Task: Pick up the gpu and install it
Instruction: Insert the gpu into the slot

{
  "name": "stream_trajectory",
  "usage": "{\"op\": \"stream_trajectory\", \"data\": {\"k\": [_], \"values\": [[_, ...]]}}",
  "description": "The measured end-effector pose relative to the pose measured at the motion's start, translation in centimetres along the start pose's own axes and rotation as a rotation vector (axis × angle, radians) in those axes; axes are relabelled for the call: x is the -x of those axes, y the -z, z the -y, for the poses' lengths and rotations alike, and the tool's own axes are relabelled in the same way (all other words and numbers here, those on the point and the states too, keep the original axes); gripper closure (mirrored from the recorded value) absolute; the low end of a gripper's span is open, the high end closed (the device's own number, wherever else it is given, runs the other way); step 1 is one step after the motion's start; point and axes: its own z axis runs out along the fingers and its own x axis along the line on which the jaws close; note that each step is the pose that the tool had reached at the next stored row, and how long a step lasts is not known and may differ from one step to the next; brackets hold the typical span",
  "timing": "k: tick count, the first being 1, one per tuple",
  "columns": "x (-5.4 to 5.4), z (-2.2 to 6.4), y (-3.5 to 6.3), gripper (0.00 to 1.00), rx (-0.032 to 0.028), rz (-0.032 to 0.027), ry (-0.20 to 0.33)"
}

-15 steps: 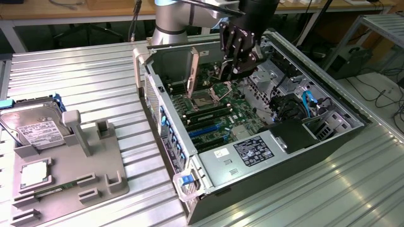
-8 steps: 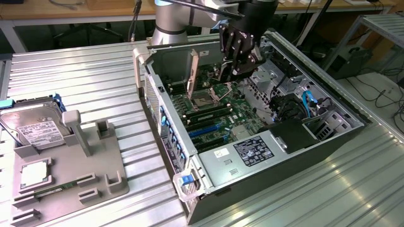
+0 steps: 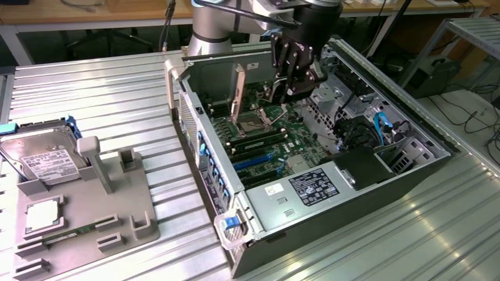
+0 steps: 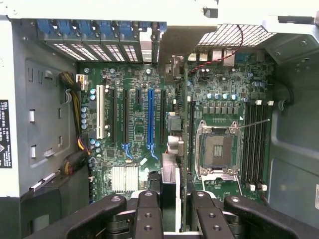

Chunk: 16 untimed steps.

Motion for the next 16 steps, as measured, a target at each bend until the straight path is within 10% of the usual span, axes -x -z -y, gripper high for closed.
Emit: {"op": "stream_trajectory", "data": {"k": [16], "values": [[-0.1,0.00,-1.09,0.72,0.0000,0.0001,0.000]]}}
